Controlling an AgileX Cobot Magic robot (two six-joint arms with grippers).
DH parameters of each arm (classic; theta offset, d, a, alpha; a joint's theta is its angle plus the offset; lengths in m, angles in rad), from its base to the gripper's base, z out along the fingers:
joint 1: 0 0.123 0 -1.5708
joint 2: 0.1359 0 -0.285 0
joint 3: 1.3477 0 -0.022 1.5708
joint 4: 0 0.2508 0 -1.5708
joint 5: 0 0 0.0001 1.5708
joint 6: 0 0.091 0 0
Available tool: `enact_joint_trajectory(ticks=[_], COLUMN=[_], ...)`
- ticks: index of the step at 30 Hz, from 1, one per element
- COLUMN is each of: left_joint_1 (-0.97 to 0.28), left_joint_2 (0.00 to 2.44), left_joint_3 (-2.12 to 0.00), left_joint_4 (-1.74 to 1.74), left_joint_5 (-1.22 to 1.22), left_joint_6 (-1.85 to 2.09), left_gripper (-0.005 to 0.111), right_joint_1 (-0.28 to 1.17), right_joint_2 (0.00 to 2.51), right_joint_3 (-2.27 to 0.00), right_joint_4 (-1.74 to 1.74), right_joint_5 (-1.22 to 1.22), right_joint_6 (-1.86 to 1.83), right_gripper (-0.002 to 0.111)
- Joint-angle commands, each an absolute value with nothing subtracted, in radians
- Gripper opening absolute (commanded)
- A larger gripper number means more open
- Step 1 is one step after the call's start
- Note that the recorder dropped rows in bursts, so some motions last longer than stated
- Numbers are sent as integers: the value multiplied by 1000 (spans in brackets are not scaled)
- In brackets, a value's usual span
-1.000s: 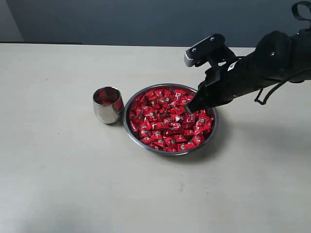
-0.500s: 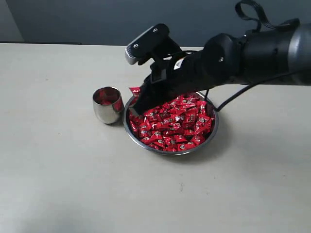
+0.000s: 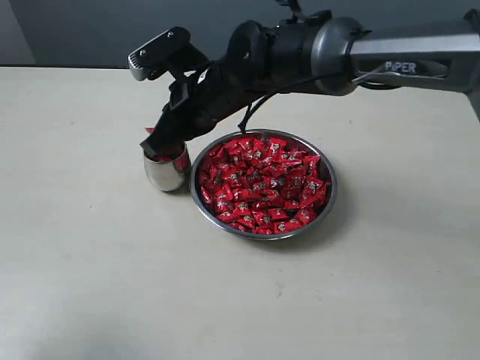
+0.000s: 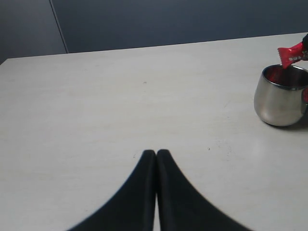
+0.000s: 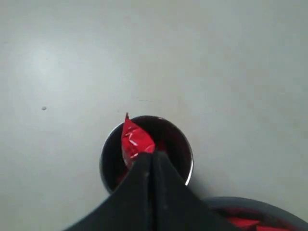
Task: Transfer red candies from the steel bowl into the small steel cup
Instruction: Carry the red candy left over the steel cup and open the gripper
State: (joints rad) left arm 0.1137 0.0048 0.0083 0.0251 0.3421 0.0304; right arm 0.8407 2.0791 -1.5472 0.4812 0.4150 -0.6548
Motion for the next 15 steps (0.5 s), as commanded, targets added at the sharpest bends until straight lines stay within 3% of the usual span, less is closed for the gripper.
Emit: enact_joint_trajectory(ticks=[1, 6, 10, 15], left_joint_1=[108, 108, 108, 108], left_joint_2=[0, 0, 0, 0], left_joint_3=[0, 0, 0, 0], left_joint_4=[27, 27, 27, 27], left_joint_5=[337, 337, 337, 337], left_joint_6=[29, 29, 29, 29], left_gripper=[0, 0, 0, 0], right_joint_1=[838, 838, 838, 838], right_joint_2=[2131, 2159, 2134, 2053], right_joint_3=[-1589, -1589, -1589, -1589], right_joint_4=[465, 458, 431, 386], right_joint_5=[412, 402, 422, 461], right_joint_6=[-655, -655, -655, -602], right_gripper=[-1, 1, 43, 41])
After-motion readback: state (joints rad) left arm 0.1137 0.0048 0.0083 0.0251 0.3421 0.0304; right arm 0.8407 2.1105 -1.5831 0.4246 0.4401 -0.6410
